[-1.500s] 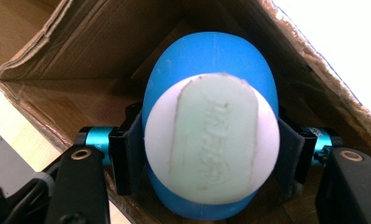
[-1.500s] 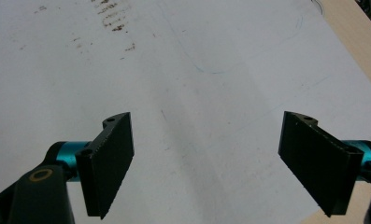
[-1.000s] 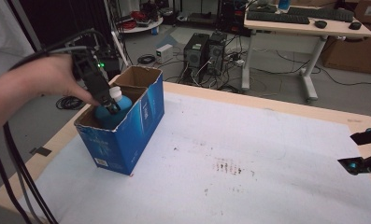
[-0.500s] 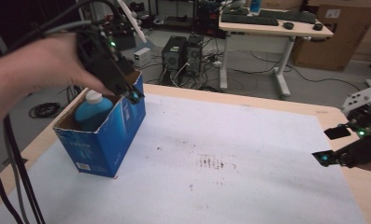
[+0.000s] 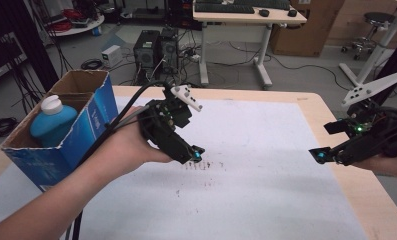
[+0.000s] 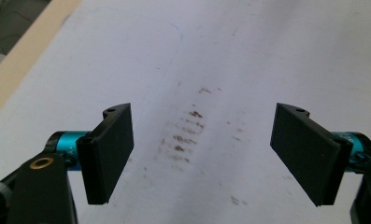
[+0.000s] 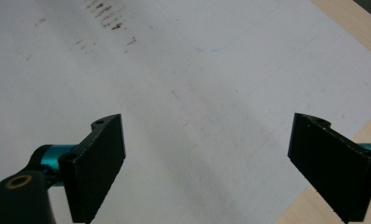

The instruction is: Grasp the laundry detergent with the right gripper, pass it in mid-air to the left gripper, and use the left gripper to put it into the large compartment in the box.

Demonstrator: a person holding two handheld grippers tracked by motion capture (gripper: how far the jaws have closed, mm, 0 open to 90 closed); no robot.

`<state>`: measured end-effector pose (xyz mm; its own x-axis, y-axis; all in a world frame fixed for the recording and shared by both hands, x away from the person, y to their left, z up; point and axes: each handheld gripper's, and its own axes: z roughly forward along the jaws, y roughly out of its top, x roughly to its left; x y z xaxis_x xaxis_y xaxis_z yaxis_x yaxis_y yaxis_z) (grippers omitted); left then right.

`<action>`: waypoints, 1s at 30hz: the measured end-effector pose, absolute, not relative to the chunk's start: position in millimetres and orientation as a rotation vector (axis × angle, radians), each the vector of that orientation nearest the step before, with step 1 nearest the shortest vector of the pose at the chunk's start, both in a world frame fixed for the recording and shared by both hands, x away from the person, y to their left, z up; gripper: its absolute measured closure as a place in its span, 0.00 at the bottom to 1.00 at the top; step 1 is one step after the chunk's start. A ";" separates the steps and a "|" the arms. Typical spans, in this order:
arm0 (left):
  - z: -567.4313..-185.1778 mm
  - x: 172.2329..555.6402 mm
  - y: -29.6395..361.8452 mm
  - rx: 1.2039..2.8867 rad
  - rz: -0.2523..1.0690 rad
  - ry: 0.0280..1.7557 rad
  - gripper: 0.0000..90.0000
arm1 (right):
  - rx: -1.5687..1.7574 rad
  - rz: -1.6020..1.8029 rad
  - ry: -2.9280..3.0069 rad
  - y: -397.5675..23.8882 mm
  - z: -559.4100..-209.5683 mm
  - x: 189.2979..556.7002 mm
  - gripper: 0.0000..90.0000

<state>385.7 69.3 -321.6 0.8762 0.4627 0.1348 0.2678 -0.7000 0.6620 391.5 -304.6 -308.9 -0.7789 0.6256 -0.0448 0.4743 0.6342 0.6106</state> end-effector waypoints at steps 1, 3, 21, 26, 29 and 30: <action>-328.5 388.2 69.1 2.371 0.386 0.549 0.24 | 0.908 0.877 2.600 -306.2 -311.8 390.7 0.12; -341.9 393.3 71.0 2.344 0.391 0.582 0.24 | 0.939 0.899 2.586 -309.0 -319.5 390.1 0.12; -402.0 412.5 101.2 2.214 0.480 0.824 0.24 | 1.085 1.046 2.471 -308.0 -384.8 397.3 0.12; -399.3 411.6 106.4 2.195 0.499 0.830 0.24 | 1.060 1.045 2.484 -304.9 -385.3 397.2 0.12; -399.3 412.0 108.4 2.204 0.495 0.830 0.24 | 1.061 1.052 2.484 -305.2 -385.3 397.7 0.12; -399.6 411.3 108.5 2.198 0.492 0.837 0.24 | 1.059 1.041 2.485 -305.1 -385.3 398.6 0.12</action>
